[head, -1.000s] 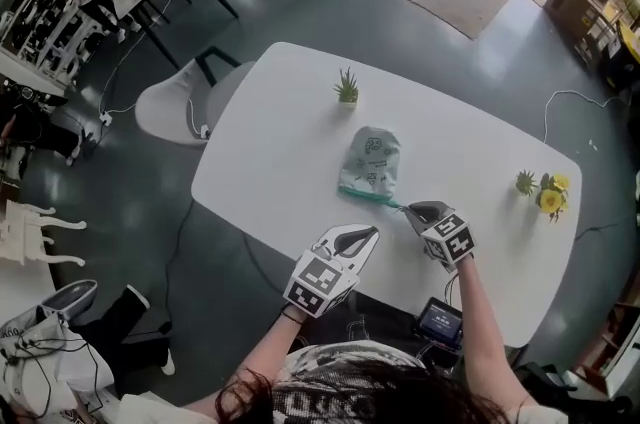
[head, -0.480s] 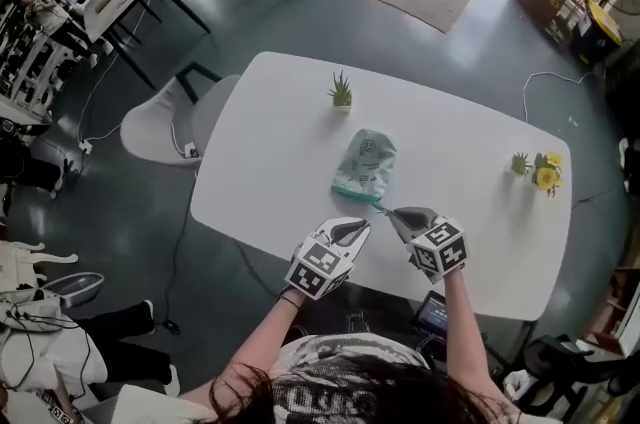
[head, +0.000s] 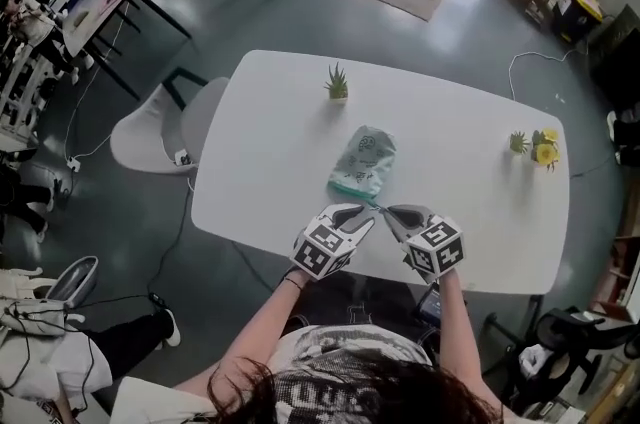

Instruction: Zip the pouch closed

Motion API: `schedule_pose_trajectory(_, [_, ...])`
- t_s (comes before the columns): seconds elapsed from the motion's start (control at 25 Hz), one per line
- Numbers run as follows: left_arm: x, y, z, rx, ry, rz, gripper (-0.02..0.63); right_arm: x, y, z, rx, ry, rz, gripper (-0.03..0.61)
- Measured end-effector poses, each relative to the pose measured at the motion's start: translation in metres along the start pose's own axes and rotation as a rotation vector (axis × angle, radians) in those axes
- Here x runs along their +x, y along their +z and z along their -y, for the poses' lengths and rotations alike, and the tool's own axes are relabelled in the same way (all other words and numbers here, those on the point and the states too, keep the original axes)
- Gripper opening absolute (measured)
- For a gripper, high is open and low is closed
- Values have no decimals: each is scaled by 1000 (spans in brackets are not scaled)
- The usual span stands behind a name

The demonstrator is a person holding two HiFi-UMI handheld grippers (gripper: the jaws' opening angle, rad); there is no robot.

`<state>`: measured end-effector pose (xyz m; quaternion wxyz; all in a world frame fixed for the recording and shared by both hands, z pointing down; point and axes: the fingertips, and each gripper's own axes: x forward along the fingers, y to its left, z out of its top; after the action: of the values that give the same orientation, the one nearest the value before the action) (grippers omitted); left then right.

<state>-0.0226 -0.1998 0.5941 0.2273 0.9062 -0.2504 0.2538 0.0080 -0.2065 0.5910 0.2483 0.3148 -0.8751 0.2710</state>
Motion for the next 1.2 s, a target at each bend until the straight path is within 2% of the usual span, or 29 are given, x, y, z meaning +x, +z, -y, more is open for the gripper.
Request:
schedule_pose_trajectory(0.44, [18,-4,2,31,-75,-45,118,-2,-5,-3,35,-57,5,11])
schedule_pose_trajectory(0.56, [21,-2,7,42,-85,-47,75,-4,-6,-1,43,-67,6,11])
schedule_pose_trajectory(0.68, [23,-2,7,47,-80,-49,63,-5,-6,0,40,-77,2,11])
schedule_pose_trajectory(0.84, [21,-1,8,31,-98,-41,28,-7,-7,1,38,-84,-3,11])
schedule_pose_trajectory(1.2, [21,-5,4,-39,-71,-61,20,-6,-8,-2,22,-81,-9,8])
